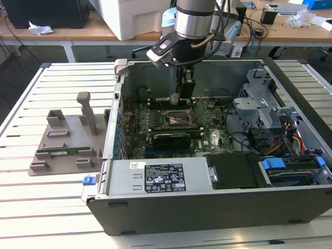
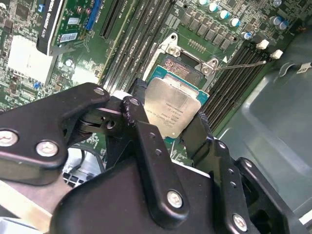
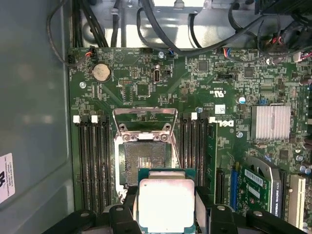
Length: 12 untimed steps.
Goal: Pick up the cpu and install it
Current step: 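Place the cpu into insertion slot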
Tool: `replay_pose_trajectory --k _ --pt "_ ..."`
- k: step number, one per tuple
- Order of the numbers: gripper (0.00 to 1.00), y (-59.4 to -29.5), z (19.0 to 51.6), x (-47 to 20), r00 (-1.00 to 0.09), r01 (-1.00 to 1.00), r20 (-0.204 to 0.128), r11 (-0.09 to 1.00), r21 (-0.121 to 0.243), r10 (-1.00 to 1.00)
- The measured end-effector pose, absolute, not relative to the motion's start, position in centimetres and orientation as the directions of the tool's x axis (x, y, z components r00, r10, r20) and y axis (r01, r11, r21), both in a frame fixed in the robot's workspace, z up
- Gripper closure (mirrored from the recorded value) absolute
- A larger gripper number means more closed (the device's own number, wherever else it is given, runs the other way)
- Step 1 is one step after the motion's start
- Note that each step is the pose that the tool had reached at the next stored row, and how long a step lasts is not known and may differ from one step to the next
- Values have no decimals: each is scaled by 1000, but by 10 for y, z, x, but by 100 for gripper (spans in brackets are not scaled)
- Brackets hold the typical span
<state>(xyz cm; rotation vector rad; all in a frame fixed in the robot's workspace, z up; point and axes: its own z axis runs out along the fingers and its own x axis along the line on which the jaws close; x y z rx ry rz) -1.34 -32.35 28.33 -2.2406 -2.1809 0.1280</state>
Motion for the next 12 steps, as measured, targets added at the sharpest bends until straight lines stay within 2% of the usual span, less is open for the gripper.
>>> replay_pose_trajectory --k 8,9,12 --pt "45 -323 283 -13 93 993 -54 -96 -66 994" --pt "45 -323 283 -13 88 994 -54 -91 -65 995" --pt "45 -323 283 -13 -26 998 -54 23 -65 998"
